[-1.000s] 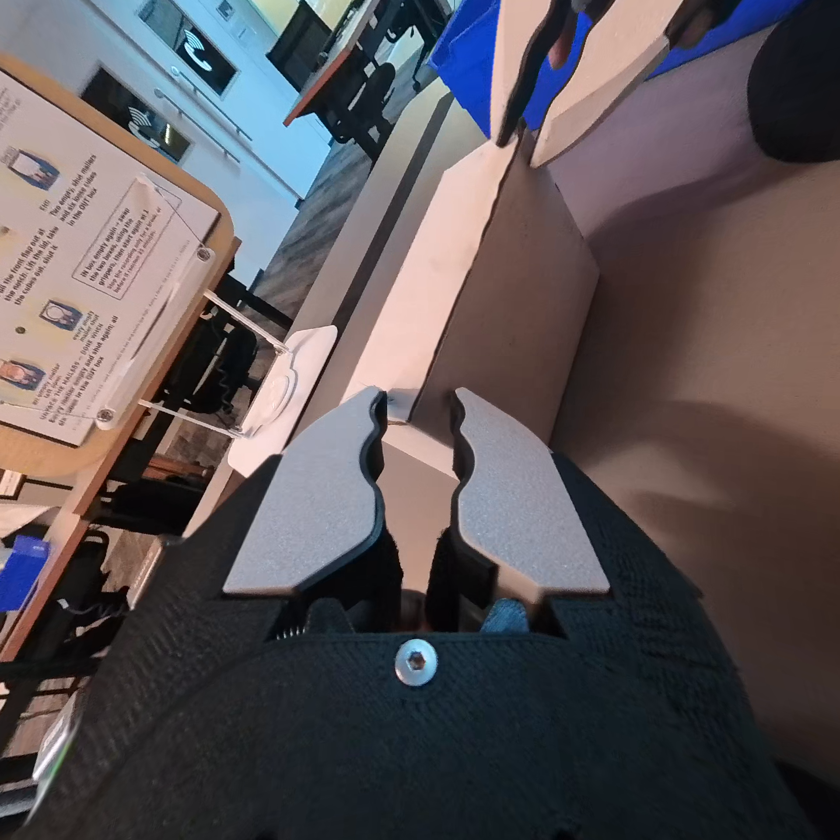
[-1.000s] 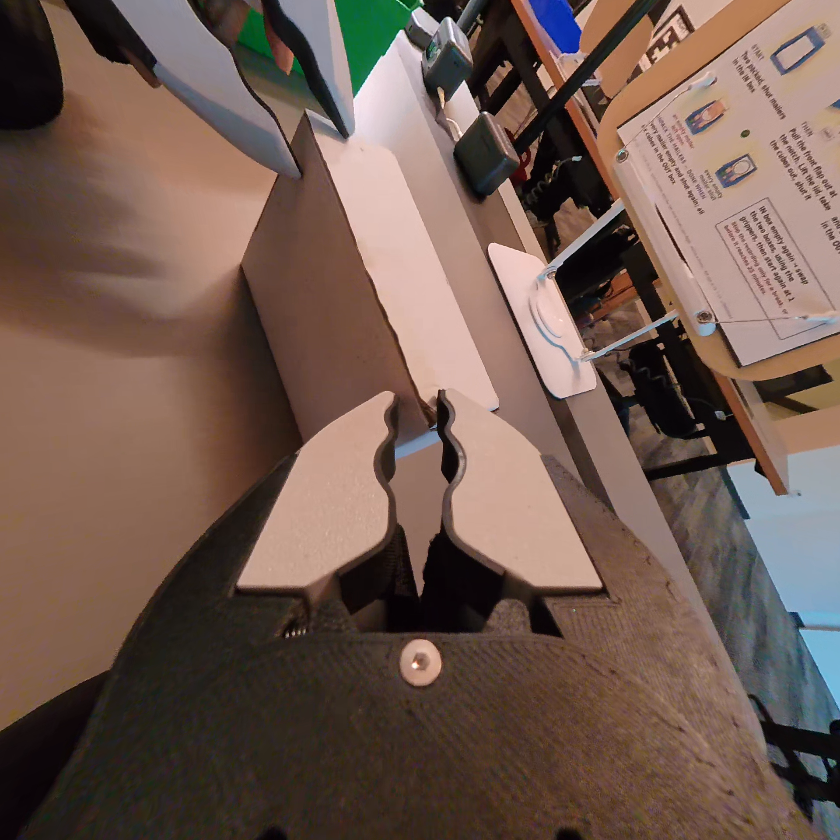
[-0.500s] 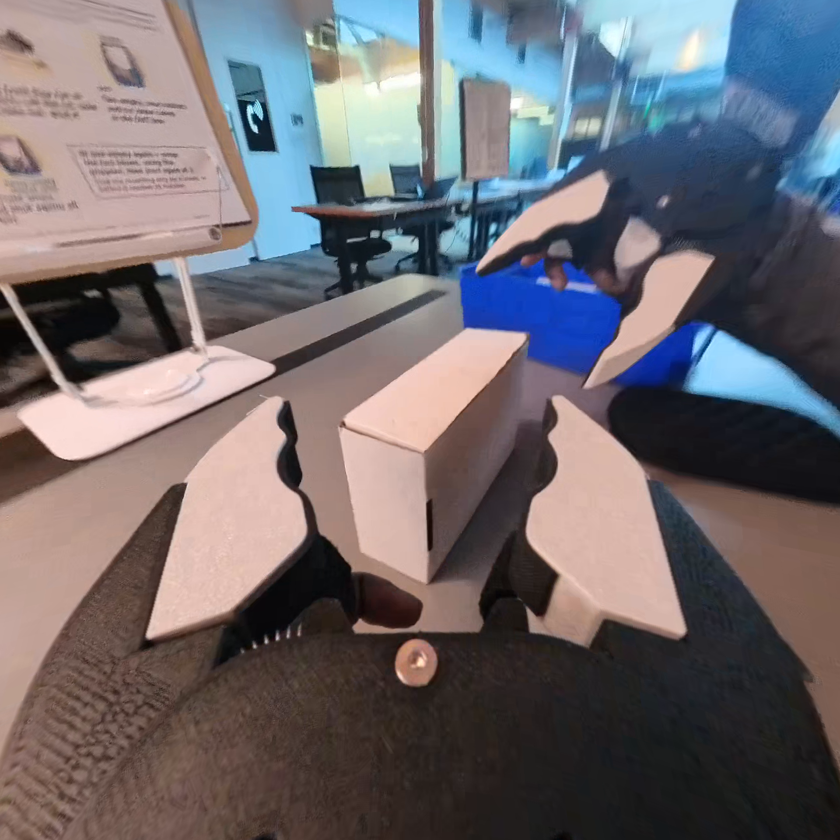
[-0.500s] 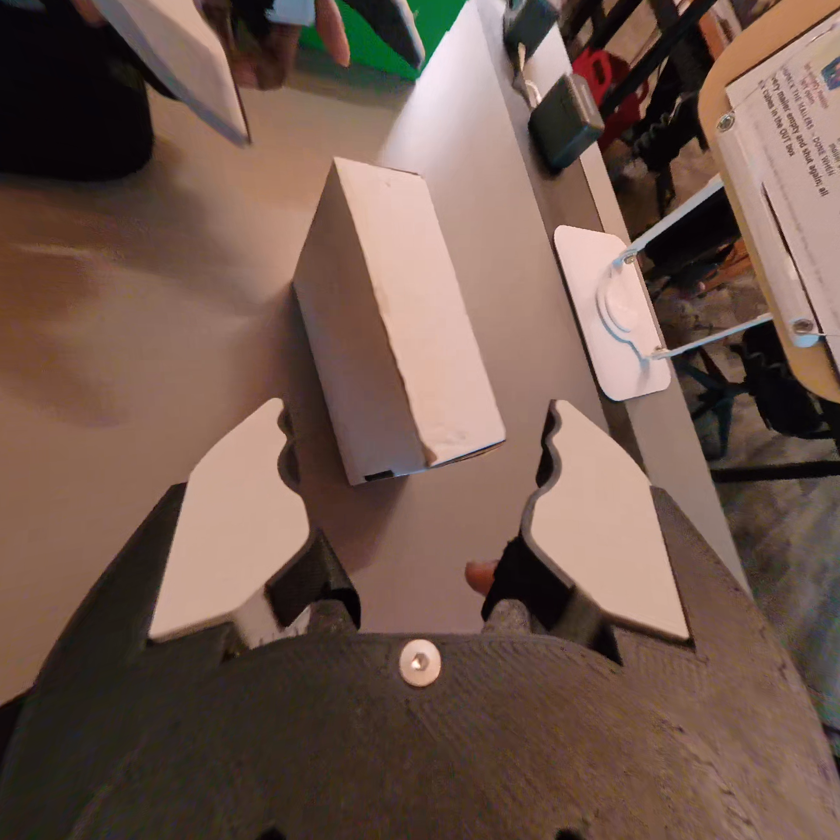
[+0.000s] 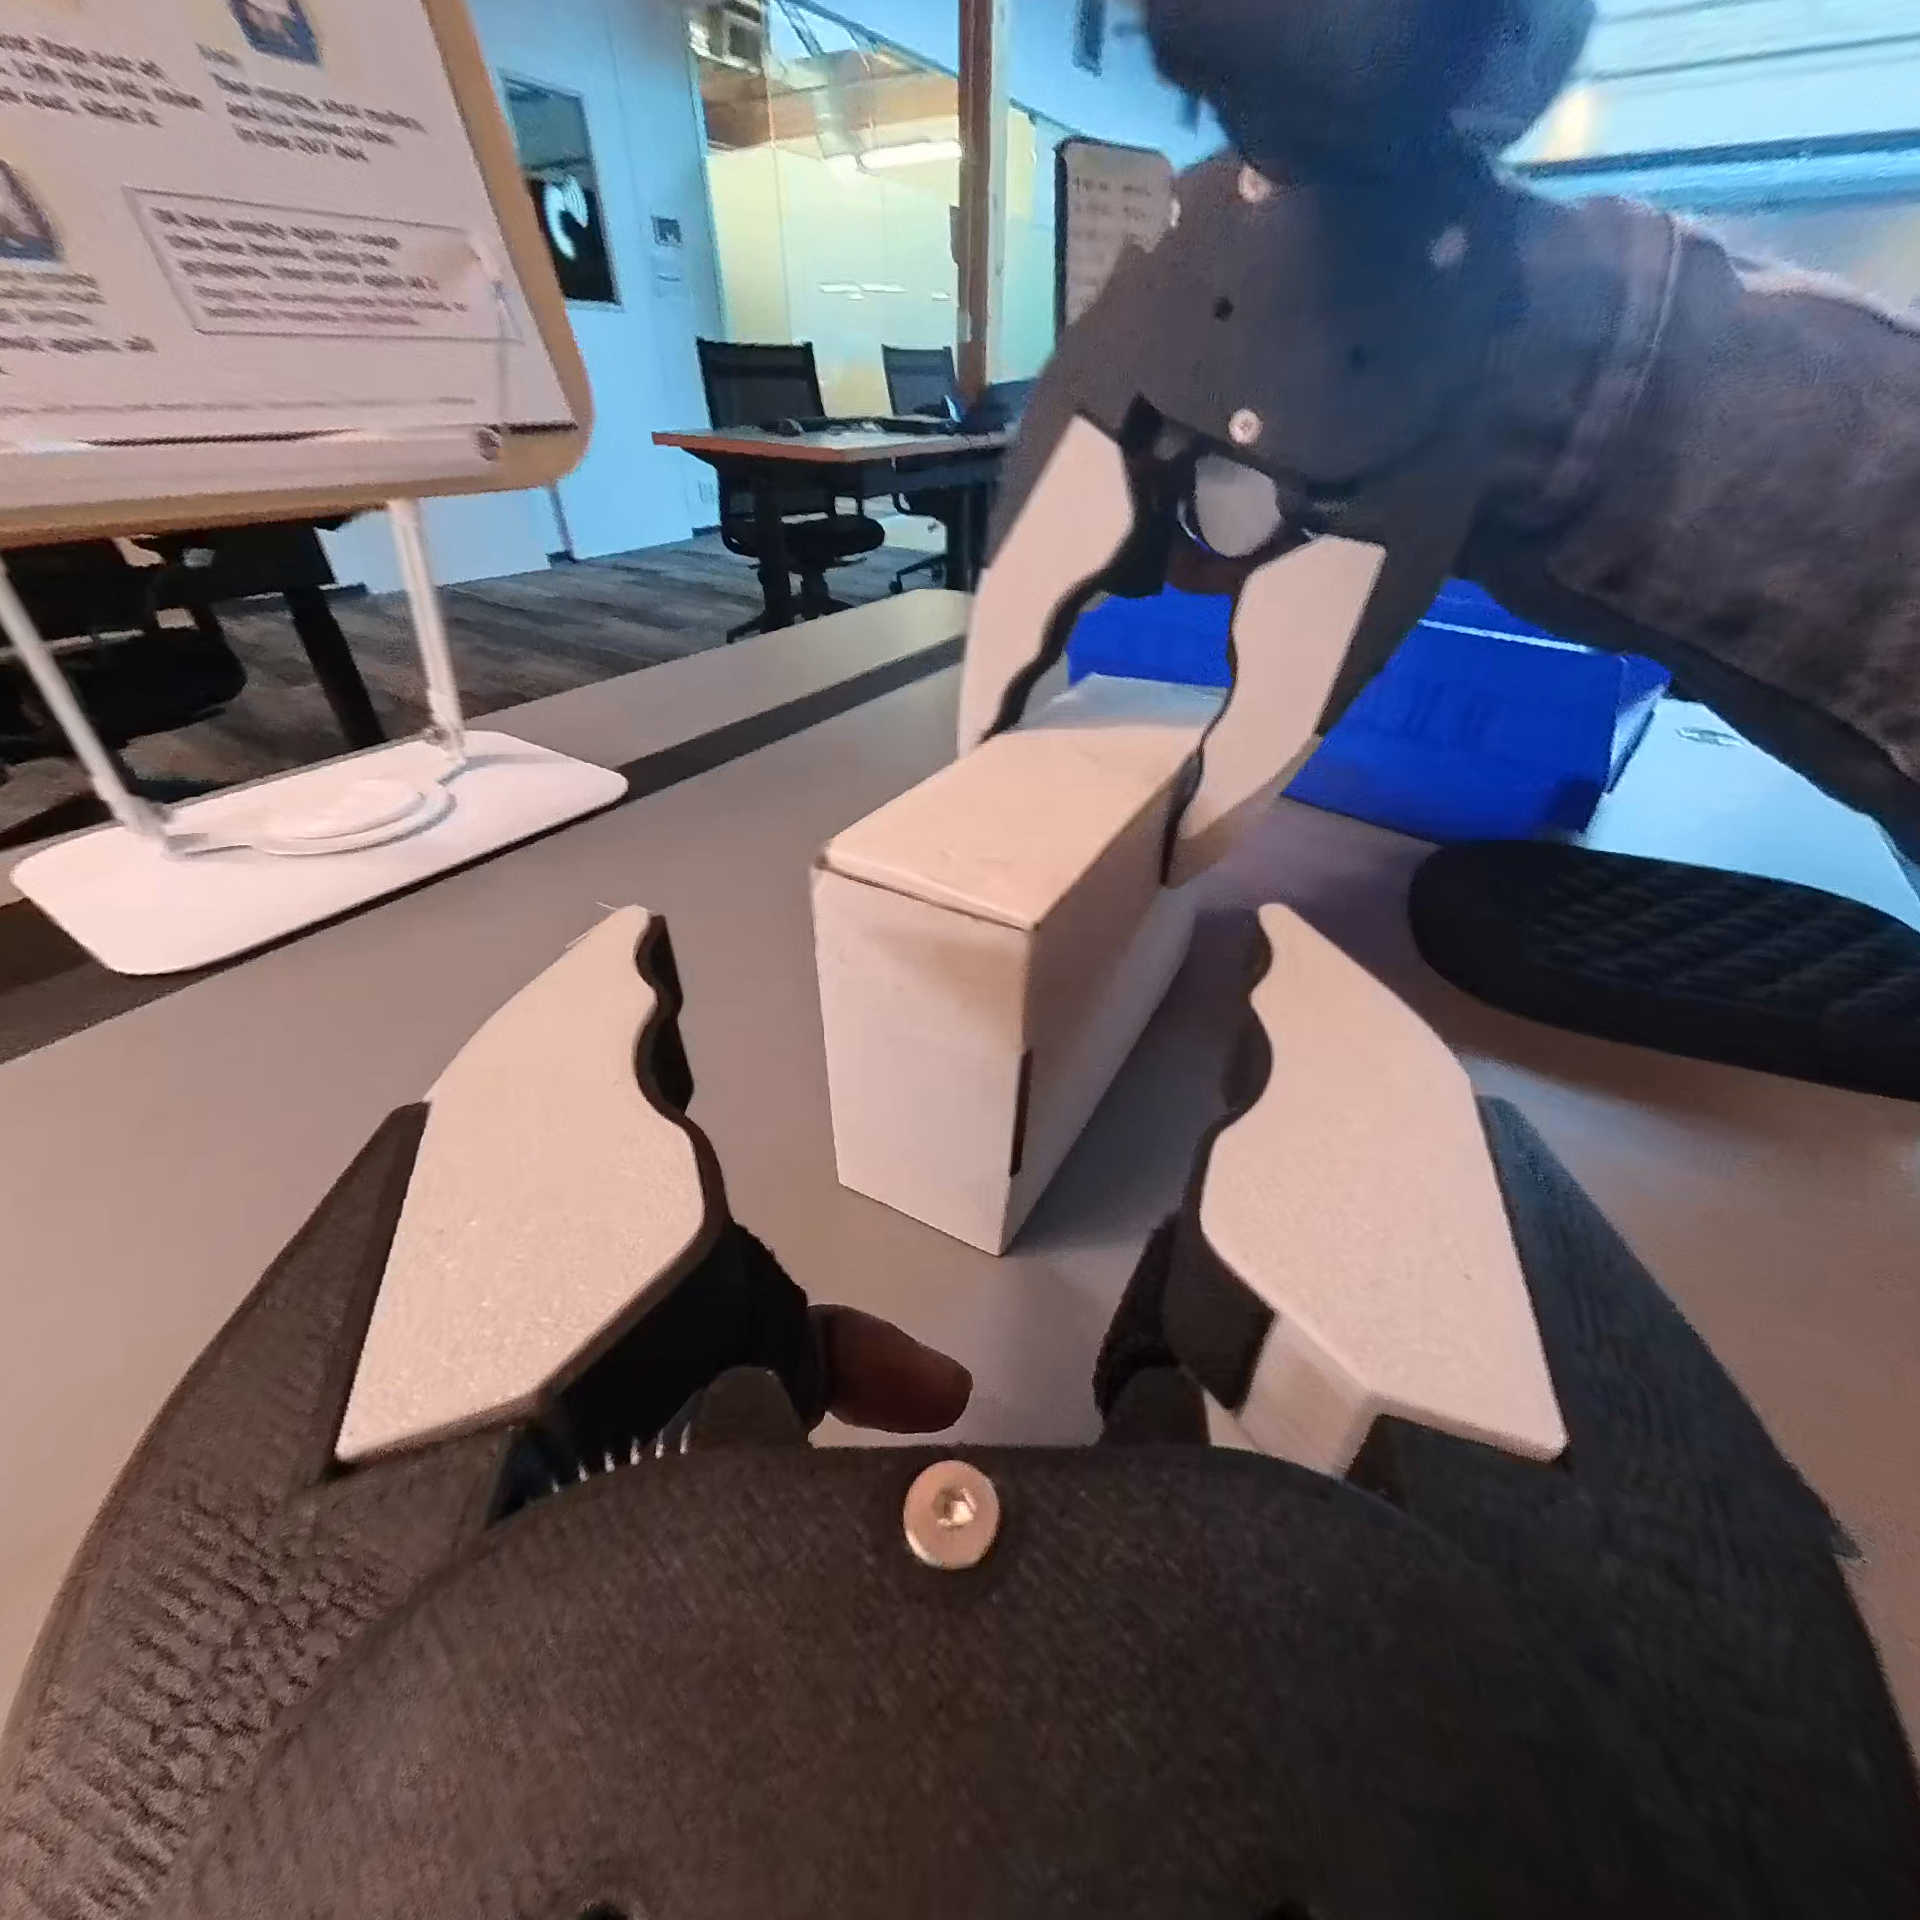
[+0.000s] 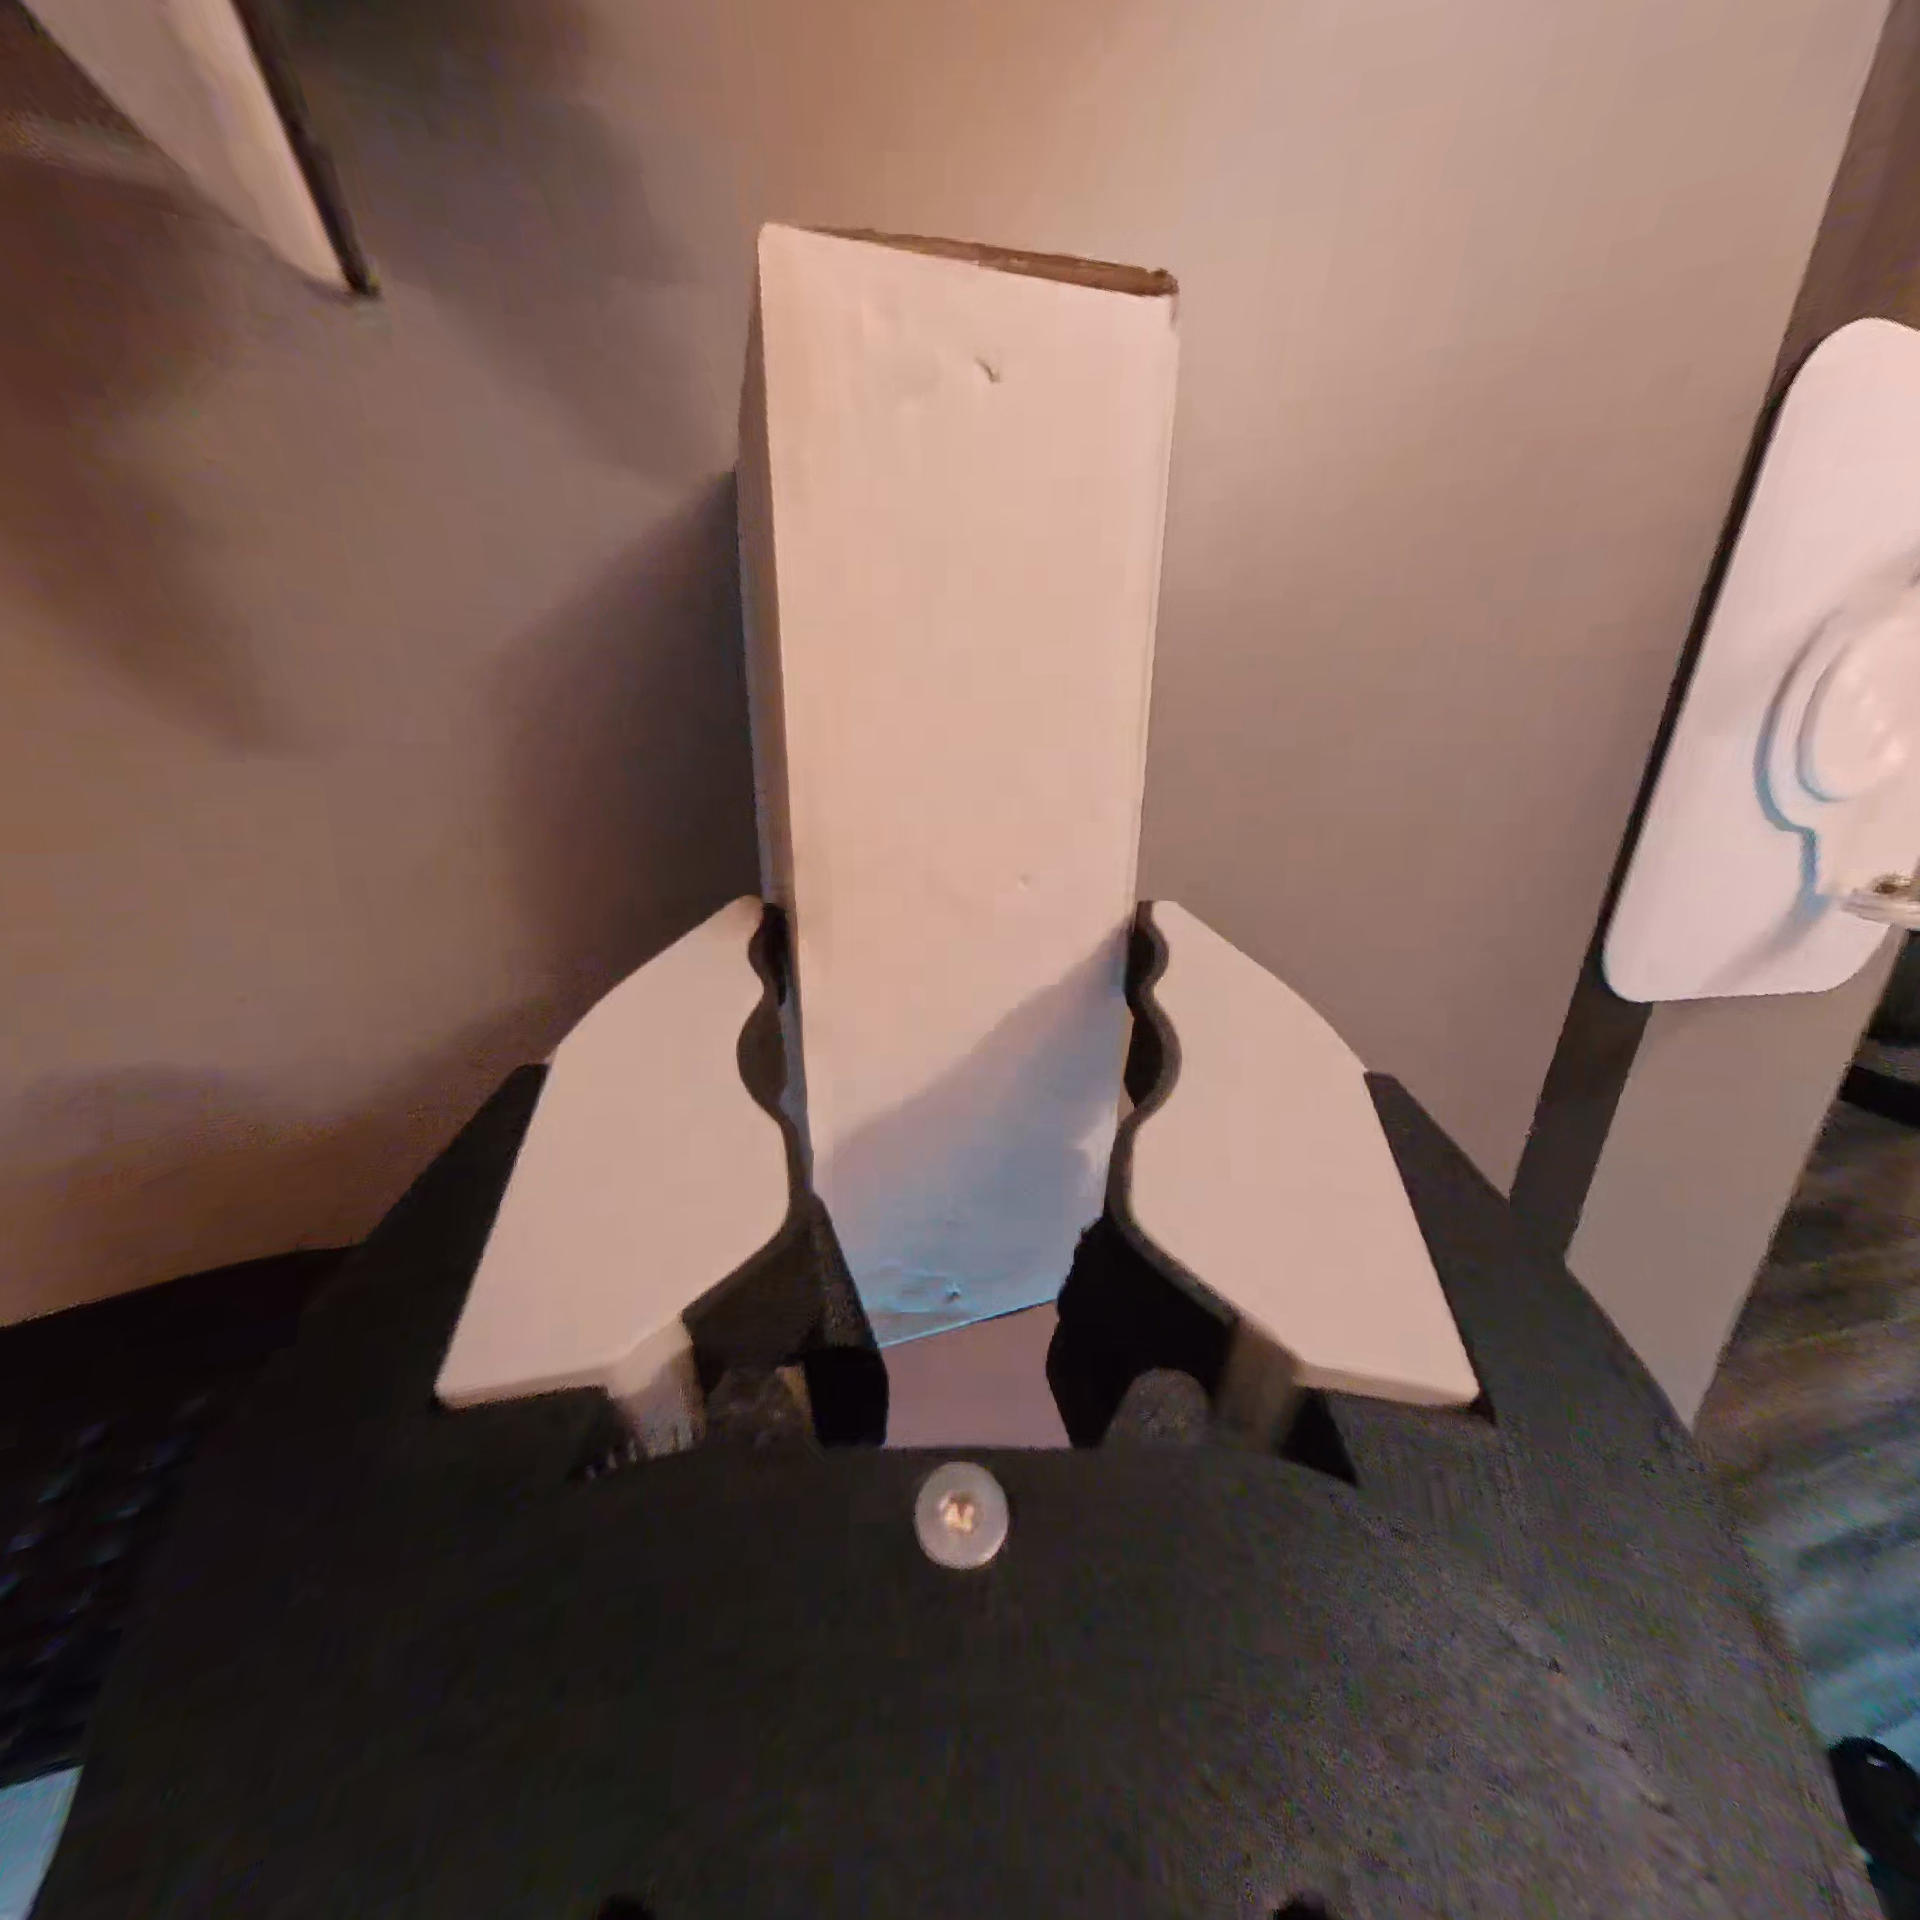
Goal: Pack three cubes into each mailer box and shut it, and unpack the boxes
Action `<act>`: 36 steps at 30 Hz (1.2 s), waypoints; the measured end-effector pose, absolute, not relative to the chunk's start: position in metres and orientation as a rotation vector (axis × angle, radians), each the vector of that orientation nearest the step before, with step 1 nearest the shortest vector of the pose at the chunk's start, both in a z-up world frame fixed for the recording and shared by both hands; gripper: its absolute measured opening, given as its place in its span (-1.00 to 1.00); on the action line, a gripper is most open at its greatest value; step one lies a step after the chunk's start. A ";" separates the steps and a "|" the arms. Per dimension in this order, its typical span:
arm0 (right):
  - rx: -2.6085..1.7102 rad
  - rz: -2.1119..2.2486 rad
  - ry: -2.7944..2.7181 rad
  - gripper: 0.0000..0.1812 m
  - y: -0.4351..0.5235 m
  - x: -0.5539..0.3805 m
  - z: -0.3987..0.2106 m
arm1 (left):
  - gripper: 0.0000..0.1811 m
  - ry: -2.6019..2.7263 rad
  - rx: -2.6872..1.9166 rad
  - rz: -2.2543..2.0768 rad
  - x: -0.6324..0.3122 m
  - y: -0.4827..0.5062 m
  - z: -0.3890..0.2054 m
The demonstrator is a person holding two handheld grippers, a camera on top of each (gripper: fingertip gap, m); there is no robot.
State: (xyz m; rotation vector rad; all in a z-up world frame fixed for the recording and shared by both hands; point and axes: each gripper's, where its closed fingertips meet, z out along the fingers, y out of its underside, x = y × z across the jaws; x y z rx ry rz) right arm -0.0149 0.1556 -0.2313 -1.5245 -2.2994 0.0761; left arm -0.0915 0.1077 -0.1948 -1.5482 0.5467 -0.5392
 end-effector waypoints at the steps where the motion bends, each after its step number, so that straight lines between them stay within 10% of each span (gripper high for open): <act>1: -1.509 0.041 -2.287 -0.29 0.156 -0.014 -0.230 | 0.11 0.522 -1.532 -0.531 -0.095 0.109 -0.191; 12: -0.887 -0.650 -1.725 -0.31 0.132 -0.006 -0.216 | 0.01 0.266 -1.407 -0.411 -0.138 0.117 -0.162; 26: -0.920 -0.459 -1.827 -0.33 0.111 0.005 -0.264 | 0.00 0.352 -1.423 -0.342 -0.129 0.116 -0.168; 36: -1.516 0.255 -2.079 0.52 0.080 0.005 -0.257 | 0.00 0.363 -1.430 -0.332 -0.127 0.116 -0.170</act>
